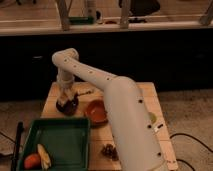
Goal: Place eraser in purple bowl
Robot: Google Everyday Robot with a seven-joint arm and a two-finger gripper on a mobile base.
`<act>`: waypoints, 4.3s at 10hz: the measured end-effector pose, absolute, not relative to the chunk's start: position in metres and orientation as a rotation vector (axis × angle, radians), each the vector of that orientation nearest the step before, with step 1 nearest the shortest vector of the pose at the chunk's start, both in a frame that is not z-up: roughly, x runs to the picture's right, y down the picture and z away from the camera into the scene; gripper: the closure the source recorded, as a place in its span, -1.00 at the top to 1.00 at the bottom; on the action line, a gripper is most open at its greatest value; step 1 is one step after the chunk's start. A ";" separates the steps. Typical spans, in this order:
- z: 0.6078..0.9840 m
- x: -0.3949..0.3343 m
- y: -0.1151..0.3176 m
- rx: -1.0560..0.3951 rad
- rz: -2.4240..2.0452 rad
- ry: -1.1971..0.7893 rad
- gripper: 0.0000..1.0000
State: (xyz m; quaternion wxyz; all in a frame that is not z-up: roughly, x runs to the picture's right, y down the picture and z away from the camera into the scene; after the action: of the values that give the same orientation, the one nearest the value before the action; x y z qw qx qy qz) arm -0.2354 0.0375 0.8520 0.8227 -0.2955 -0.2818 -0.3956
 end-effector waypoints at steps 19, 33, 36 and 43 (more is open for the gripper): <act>0.848 -0.224 0.040 -0.623 -0.852 -0.631 0.60; 0.845 -0.221 0.038 -0.615 -0.861 -0.641 0.60; 0.845 -0.221 0.038 -0.615 -0.861 -0.641 0.60; 0.845 -0.221 0.038 -0.615 -0.862 -0.641 0.60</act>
State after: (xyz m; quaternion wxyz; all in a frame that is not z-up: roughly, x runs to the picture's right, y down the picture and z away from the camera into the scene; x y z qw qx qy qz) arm -0.2212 0.0385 0.8454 0.8145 -0.2884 -0.3005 -0.4038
